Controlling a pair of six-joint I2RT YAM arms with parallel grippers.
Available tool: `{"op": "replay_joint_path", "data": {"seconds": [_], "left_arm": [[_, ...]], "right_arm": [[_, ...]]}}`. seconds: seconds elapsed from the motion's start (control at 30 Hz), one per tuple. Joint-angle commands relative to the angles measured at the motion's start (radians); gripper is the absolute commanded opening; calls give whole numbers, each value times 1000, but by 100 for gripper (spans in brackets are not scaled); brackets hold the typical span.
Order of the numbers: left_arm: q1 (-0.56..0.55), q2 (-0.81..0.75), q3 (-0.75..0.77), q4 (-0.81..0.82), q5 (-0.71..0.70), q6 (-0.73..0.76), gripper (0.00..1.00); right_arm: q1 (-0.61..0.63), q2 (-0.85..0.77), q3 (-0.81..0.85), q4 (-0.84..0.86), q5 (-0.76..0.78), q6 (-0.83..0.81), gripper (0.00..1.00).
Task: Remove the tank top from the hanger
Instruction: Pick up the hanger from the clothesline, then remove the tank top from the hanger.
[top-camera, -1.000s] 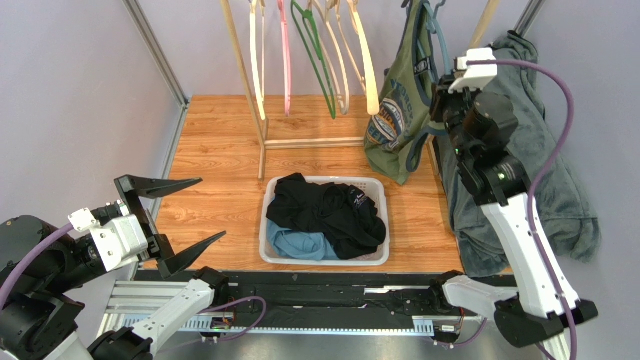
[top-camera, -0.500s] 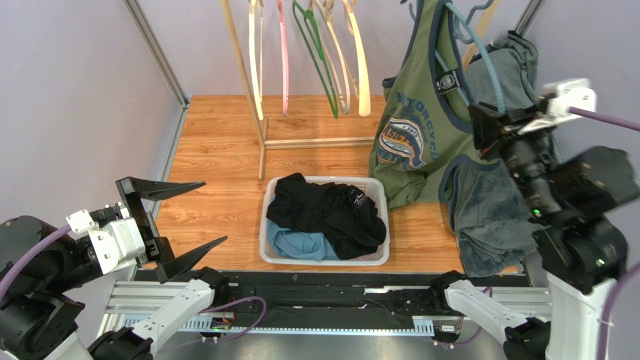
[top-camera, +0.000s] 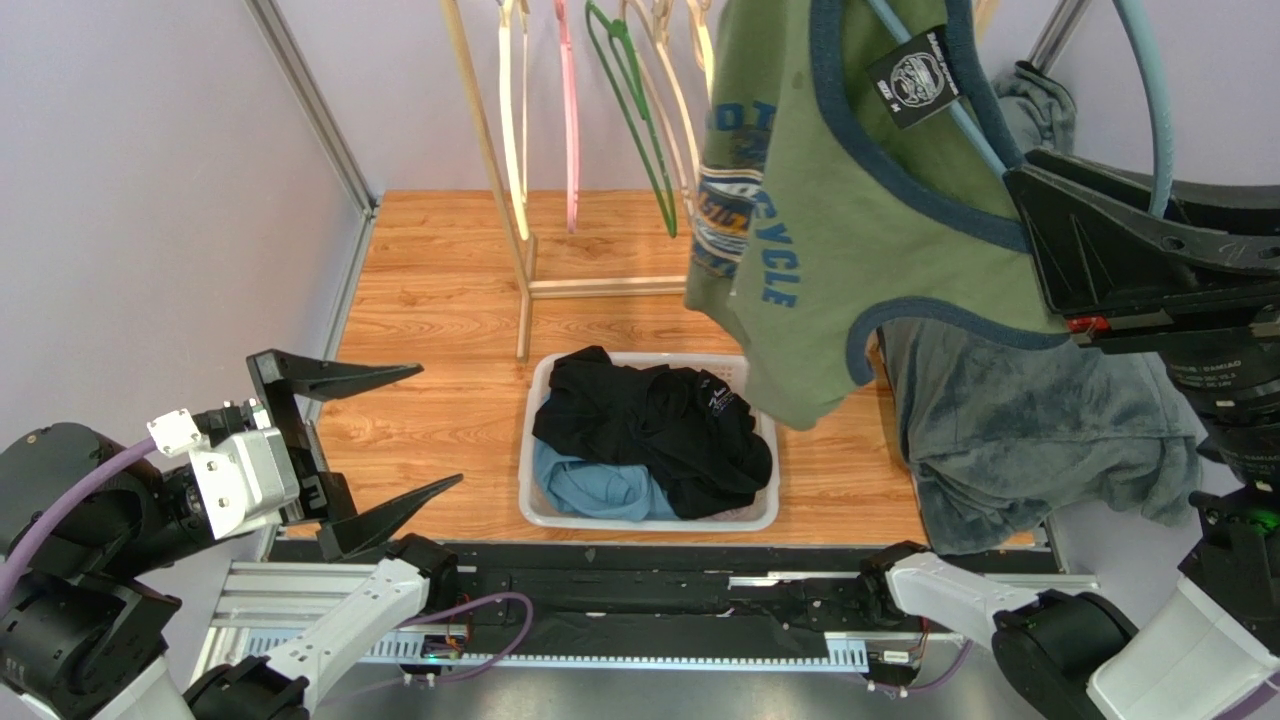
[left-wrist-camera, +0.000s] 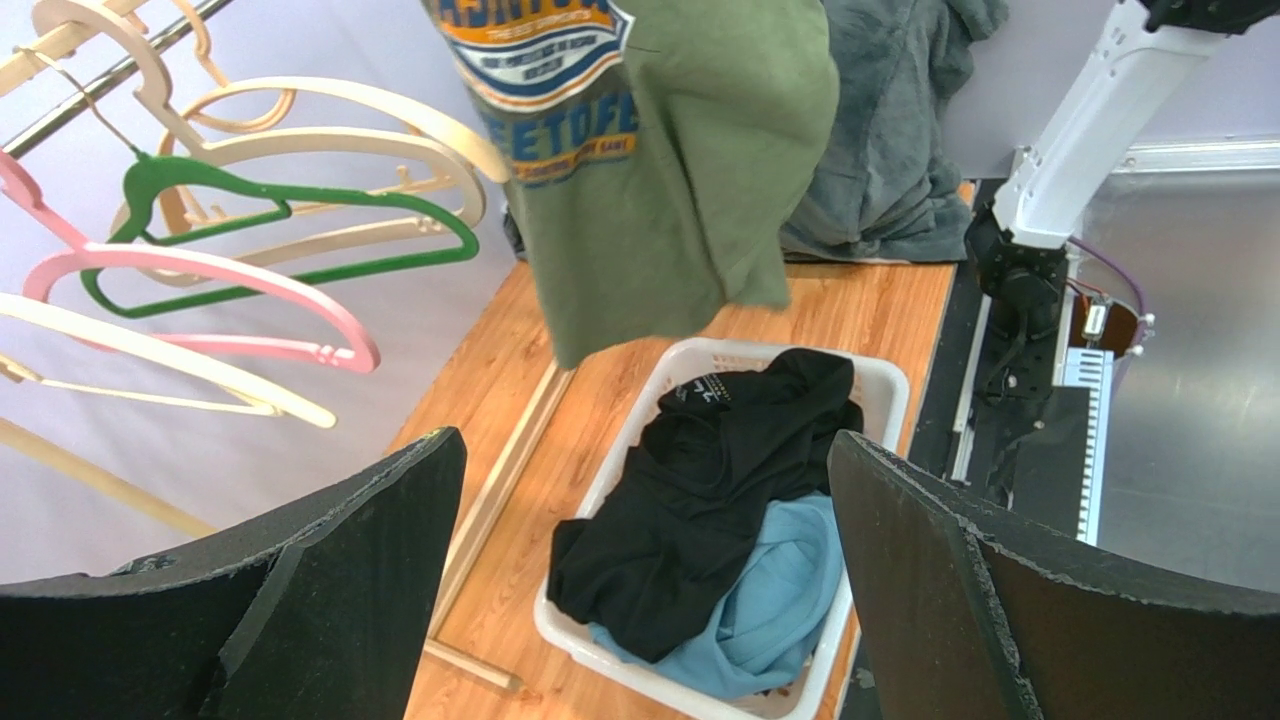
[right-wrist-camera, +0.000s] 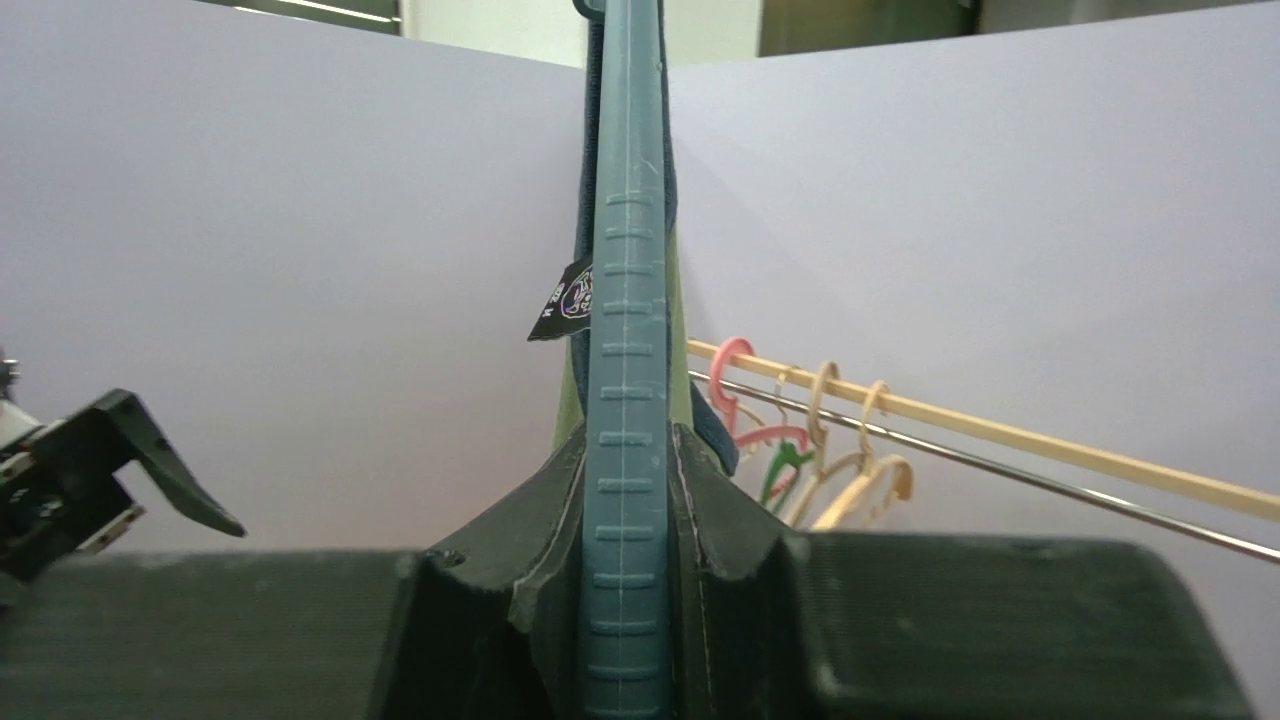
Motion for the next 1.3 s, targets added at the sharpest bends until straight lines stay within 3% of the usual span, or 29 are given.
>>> {"op": "replay_joint_path", "data": {"seconds": [0.0,0.13,0.27,0.47,0.83,1.07,1.27], "left_arm": [[10,4,-4,33,31,-24,99],[16,7,-1,33,33,-25,99],[19,2,-4,33,31,-25,99],[19,5,-4,33,42,-24,99],[19,38,50,19,34,21,99],[17,93,99,51,-7,85,99],[19,168,157,91,-42,154,99]], "right_arm": [[2,89,95,168,-134,134,0],[2,122,98,196,-160,163,0],[2,106,-22,224,-167,148,0],[2,86,-115,132,-209,64,0],[10,-123,-586,83,-485,-59,0],[42,-167,-648,-52,-565,-192,0],[93,-160,-651,-180,-538,-271,0]]}}
